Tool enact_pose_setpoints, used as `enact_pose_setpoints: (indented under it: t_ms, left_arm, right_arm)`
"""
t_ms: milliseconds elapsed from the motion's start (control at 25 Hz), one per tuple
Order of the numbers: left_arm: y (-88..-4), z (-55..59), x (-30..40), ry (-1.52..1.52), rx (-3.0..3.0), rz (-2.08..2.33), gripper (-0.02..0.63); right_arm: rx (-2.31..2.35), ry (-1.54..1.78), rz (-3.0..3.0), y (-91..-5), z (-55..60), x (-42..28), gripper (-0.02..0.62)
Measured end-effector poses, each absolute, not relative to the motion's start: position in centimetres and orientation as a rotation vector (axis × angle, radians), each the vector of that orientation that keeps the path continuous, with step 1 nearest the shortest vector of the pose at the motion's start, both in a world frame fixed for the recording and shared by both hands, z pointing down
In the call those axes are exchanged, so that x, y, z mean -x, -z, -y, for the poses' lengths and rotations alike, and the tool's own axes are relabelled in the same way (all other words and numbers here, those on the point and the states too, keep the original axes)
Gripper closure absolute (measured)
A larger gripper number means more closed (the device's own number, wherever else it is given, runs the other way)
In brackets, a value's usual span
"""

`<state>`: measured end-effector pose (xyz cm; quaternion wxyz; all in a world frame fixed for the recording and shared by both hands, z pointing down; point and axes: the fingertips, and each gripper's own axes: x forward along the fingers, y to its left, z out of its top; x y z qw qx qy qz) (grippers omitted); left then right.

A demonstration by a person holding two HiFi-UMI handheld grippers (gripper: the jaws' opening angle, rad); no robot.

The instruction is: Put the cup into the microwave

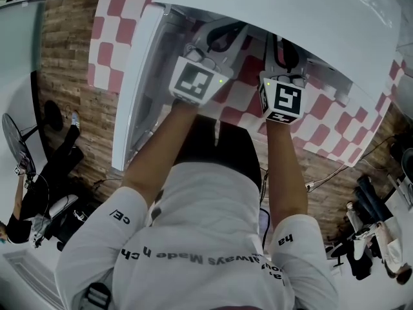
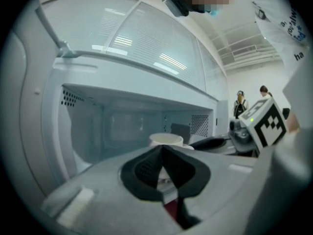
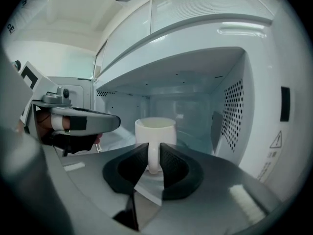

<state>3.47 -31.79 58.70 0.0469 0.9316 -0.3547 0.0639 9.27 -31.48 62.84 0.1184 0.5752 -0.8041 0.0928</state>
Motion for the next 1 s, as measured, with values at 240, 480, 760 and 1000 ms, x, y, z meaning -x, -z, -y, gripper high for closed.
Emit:
enact_pose_setpoints:
  t_ms: [240,480,760,1000]
  left_arm:
    - [-56.3,30.1,-3.6,-0.159,-2.853,1.05,0.602]
    - [-52.7,27.9,-3.3,-0.136,-2.843,1.046,0.601]
    - [-47.3,25.0,-3.1,-0.153,-2.864,0.986,0.601]
    - [-42.3,22.4,-3.4,-0.151,-2.88,0.966,0.601]
  right_arm:
    - [-1.684,-0.306,2.328,-60.9,29.7,-10.1,0.514]
    - [-1.673,-0.298,2.332,-56.9,27.2,-11.0,0.518]
    - [-1.616,-0.29,2.377,-50.2,24.5,-11.0,0.535]
    - [-1.56,-0.27,2.422,-44.9,21.6,-10.8,0.538]
